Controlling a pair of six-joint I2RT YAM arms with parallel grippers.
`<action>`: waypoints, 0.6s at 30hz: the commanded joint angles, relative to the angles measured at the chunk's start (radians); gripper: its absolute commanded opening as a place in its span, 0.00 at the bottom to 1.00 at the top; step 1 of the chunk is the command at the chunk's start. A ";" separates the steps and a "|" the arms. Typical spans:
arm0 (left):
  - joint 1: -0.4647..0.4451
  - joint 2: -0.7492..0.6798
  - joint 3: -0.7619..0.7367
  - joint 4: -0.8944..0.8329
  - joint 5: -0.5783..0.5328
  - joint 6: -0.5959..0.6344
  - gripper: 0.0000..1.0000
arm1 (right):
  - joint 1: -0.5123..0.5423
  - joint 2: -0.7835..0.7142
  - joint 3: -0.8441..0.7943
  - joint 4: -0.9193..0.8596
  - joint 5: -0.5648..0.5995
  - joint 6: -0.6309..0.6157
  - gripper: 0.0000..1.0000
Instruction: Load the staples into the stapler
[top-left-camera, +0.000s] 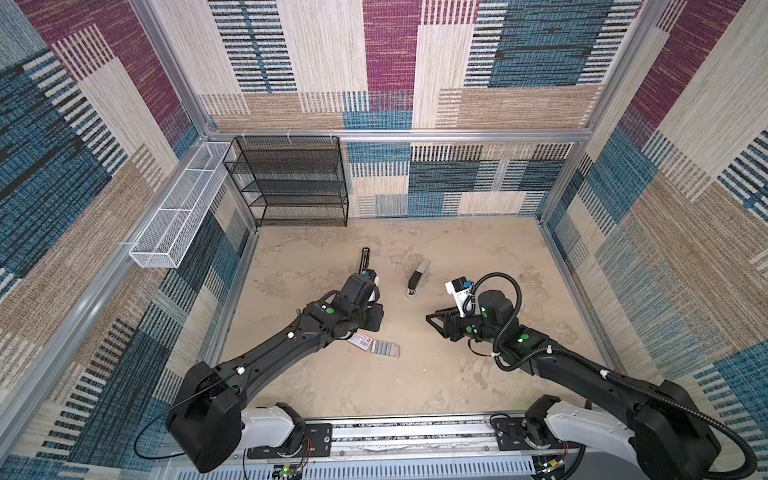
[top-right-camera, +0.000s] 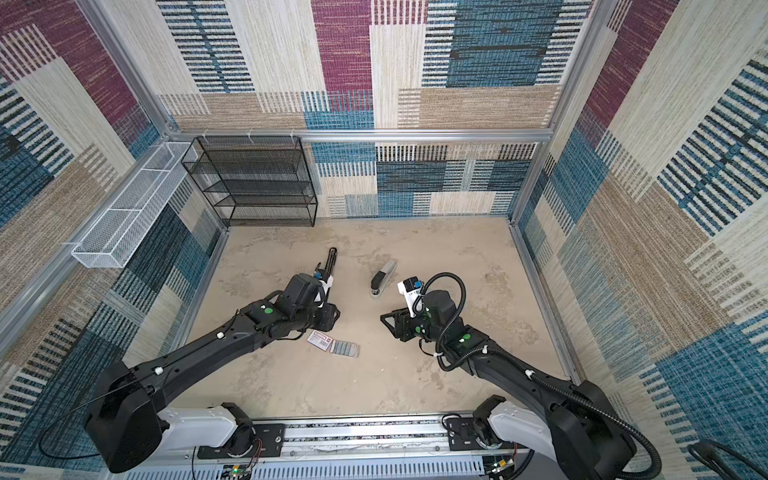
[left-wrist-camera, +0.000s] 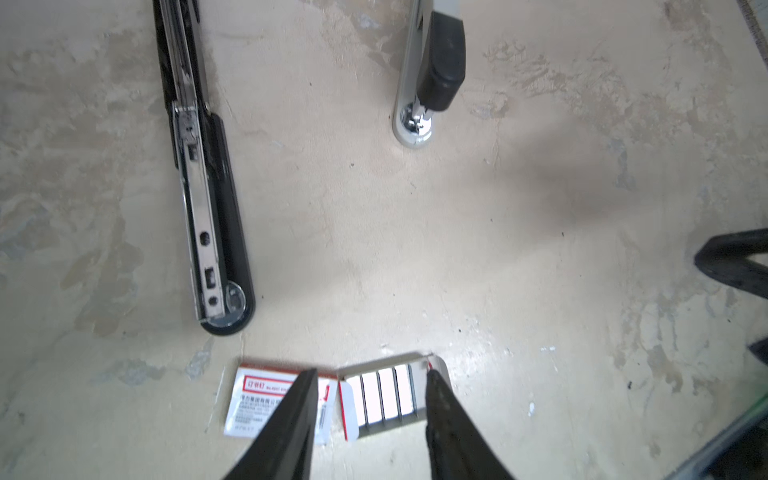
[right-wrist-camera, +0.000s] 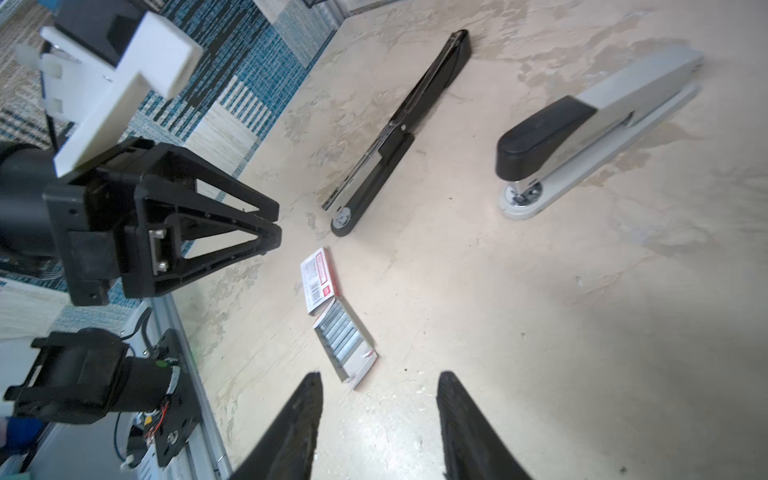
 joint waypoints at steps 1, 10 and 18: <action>0.001 -0.026 -0.030 -0.029 0.086 -0.086 0.42 | 0.031 0.017 0.011 0.049 -0.055 -0.030 0.45; -0.050 0.014 -0.112 -0.013 0.168 -0.214 0.34 | 0.089 0.061 -0.007 0.035 -0.016 -0.024 0.43; -0.130 0.143 -0.078 0.014 0.146 -0.285 0.28 | 0.091 0.064 -0.035 0.035 0.014 -0.005 0.43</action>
